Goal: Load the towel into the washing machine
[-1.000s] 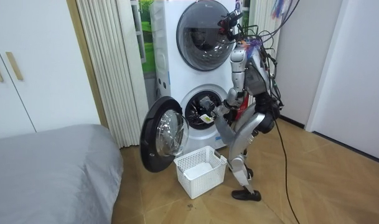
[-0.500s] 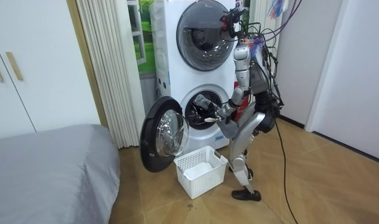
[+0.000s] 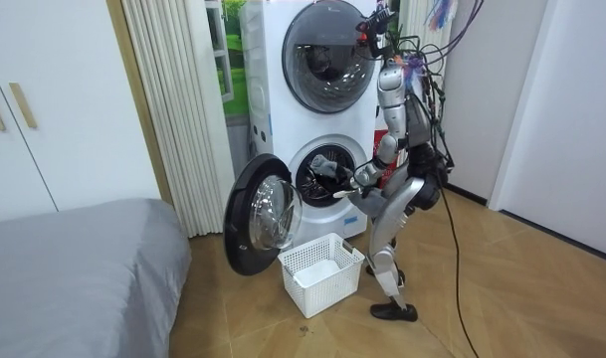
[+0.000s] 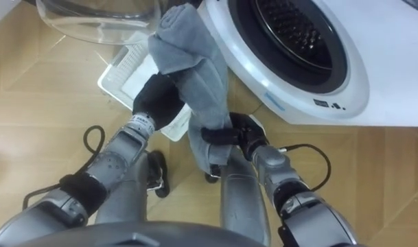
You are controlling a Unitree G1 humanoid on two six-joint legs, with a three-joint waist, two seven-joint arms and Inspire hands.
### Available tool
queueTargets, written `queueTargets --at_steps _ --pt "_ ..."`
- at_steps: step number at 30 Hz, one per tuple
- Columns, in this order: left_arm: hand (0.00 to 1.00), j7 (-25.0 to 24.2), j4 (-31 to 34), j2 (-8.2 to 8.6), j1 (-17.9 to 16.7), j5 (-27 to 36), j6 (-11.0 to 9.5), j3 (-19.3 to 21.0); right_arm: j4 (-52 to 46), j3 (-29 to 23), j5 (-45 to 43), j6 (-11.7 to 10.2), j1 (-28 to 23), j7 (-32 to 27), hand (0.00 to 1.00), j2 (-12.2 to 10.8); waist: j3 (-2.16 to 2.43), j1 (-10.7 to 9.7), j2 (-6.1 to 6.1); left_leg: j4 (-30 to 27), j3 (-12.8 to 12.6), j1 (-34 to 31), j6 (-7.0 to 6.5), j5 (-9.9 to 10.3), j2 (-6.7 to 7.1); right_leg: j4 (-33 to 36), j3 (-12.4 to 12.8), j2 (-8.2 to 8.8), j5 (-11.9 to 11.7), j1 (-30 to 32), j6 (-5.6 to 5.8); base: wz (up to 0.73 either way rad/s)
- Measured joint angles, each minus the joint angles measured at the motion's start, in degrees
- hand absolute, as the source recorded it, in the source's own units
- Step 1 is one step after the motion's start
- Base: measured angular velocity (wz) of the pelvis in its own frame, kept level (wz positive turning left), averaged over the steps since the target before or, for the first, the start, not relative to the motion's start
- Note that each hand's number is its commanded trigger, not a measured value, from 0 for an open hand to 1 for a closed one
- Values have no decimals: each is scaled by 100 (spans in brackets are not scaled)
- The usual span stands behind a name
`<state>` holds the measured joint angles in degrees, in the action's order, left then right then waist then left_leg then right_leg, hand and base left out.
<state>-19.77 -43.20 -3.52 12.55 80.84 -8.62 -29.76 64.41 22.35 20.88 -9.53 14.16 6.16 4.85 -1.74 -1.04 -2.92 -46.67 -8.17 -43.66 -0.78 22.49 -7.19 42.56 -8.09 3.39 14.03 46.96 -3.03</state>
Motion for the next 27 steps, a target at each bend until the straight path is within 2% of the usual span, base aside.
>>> queueTargets --at_steps 1,4,6,7,10,13,18,22,27 --pt "0 -18 -15 -32 -33 -193 3 50 0 0 5 73 -16 -13 100 7 -3 14 2 15 -5 1 8 -4 1 -16 -5 -14 -3 0 -6 0" --pt "0 -7 39 -154 -168 -566 -8 66 46 -51 8 99 -77 -64 100 36 -10 46 13 108 -3 6 44 -31 -4 -111 9 -51 -21 -6 -36 -2" --pt "0 32 47 -218 -227 -934 -6 164 49 -124 22 92 -95 -149 100 49 -36 140 53 128 -3 13 50 -34 -15 -136 -4 -66 -26 -7 -44 0" --pt "0 116 48 -202 -244 -1241 -5 297 48 -156 77 93 -126 -191 100 79 -57 169 86 160 0 14 61 -40 -10 -156 -9 -59 -27 -7 -45 0" --pt "0 540 37 -198 -335 -1834 -11 485 40 -316 548 137 -168 -256 100 111 -84 322 133 214 23 22 75 -50 14 -173 5 -52 -27 3 -45 0" --pt "0 878 -24 -252 -484 -2006 -16 656 19 -425 1012 207 -190 -363 100 116 -82 378 141 258 21 29 82 -55 23 -194 2 -51 -25 3 -43 0" --pt "0 1625 -531 -223 -542 -2413 -4 1078 68 -837 1924 339 -186 -694 100 157 -87 524 166 307 33 18 69 -86 87 -196 -74 25 -9 11 -32 6" --pt "0 2179 -685 -229 -602 -2810 71 1226 65 -857 2334 483 -191 -772 100 215 -77 622 199 302 35 20 43 -102 111 -171 -138 80 -9 1 -33 3" --pt "0 2593 -684 -221 -692 -2997 208 1283 61 -863 2589 663 -78 -858 100 251 -80 625 269 295 29 -8 13 -136 117 -157 -172 147 -8 8 -35 4"
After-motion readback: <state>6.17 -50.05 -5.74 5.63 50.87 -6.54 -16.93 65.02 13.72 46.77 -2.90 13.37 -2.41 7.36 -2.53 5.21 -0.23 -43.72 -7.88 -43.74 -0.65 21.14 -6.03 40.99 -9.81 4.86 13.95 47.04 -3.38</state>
